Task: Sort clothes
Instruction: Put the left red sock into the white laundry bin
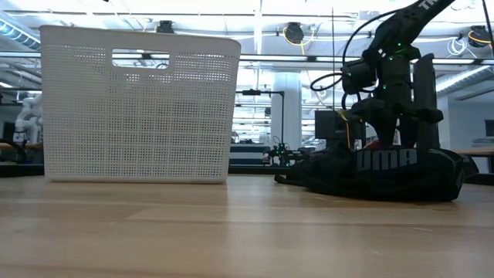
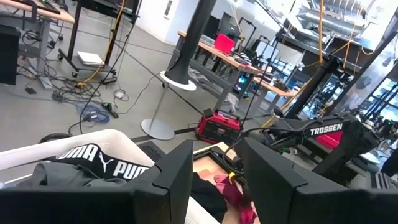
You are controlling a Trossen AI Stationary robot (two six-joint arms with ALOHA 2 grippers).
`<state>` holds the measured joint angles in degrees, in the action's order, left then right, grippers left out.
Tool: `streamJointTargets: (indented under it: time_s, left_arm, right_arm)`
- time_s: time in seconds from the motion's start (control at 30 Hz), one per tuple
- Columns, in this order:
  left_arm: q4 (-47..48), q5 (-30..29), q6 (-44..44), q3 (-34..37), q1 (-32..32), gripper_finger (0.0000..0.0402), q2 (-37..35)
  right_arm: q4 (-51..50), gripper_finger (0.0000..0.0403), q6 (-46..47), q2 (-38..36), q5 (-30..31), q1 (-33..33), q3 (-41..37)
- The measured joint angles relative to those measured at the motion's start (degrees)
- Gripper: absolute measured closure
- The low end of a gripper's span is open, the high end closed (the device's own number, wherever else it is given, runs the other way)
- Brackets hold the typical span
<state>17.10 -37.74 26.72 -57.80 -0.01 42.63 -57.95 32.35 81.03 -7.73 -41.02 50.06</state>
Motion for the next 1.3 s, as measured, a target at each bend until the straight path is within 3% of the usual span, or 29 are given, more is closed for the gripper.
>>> streamJointTargets:
  time_s: [0.33, 0.47, 0.6, 0.7, 1.03, 1.3]
  left_arm:
    - [0.20, -0.03, -0.02, 0.00, 0.00, 0.0256, 0.02]
    - [0.22, -0.44, -0.04, 0.00, 0.00, 0.0256, 0.17]
    - [0.20, -0.74, -0.30, 0.00, 0.02, 0.0256, 0.68]
    - [0.22, -0.74, -0.48, 0.00, 0.04, 0.0256, 0.87]
    - [0.37, -0.02, 0.02, 0.00, 0.04, 0.0256, 0.87]
    - [-1.10, 5.56, 9.22, 0.00, 0.04, 0.0256, 3.14]
  right_arm:
    - [-0.09, 0.0221, 7.09, 0.00, -1.04, 9.04, 0.00]
    - [0.38, 0.0260, 7.48, 0.01, 6.80, 9.71, 0.00]
    - [1.85, 0.0337, 5.45, 0.74, 13.38, 7.25, 0.00]
    - [4.90, 0.0391, 1.75, 0.72, 10.16, 5.98, 0.00]
    - [10.43, 0.0401, 3.82, -5.93, -7.56, 8.08, 1.89]
    - [26.15, 0.0402, 0.48, -14.60, -9.42, 11.29, 13.21]
